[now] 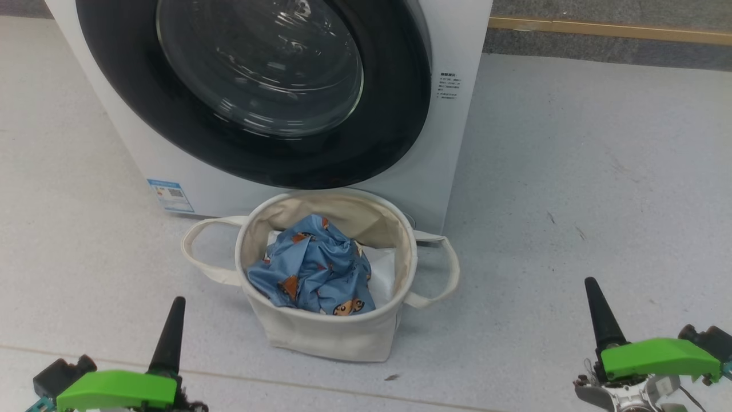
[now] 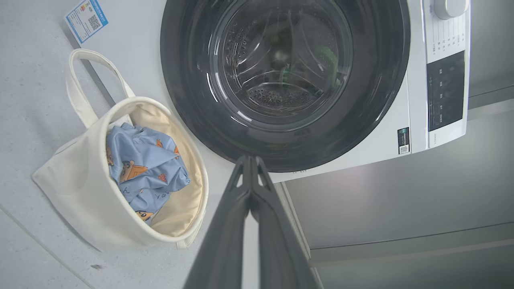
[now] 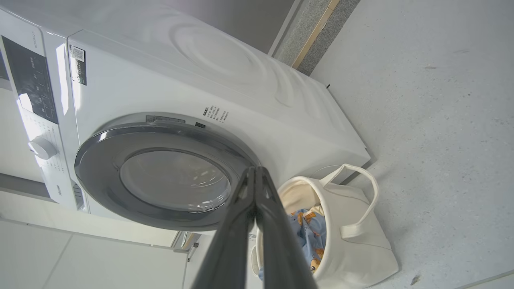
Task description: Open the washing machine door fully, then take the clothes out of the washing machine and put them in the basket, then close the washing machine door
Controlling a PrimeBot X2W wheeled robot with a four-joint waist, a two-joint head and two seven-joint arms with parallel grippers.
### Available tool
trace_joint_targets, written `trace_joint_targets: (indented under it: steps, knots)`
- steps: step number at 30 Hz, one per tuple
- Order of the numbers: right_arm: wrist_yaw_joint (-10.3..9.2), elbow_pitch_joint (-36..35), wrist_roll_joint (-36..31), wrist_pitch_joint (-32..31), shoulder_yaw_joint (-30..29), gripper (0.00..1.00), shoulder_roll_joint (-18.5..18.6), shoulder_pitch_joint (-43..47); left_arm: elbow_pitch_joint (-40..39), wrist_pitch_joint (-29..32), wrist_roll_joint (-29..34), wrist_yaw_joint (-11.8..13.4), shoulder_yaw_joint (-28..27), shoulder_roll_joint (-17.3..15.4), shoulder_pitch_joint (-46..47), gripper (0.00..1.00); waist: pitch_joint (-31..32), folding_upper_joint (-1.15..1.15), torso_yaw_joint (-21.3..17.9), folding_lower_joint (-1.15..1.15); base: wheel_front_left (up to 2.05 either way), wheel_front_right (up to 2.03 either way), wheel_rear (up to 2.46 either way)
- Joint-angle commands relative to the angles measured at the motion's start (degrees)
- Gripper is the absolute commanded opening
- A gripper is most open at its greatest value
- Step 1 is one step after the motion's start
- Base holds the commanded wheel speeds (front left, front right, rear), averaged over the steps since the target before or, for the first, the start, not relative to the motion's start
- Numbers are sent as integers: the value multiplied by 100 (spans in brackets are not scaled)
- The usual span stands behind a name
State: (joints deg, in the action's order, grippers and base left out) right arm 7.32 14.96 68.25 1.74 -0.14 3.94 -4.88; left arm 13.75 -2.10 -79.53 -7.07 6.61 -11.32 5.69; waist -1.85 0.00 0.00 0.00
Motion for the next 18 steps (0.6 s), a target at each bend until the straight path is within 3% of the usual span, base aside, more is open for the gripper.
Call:
trace_joint_targets:
  steps: [1, 18]
  knots:
    - [12, -176, 179, -36, 32, 0, 75, -143, -135, 39, -113, -28, -233, -16, 116, 0, 6, 0, 0, 0, 0, 0, 0]
    - [14, -147, 1201, -290, -153, 0, 70, -129, -70, 323, -669, -34, -610, 291, 80, 0, 74, 0, 0, 0, 0, 0, 0]
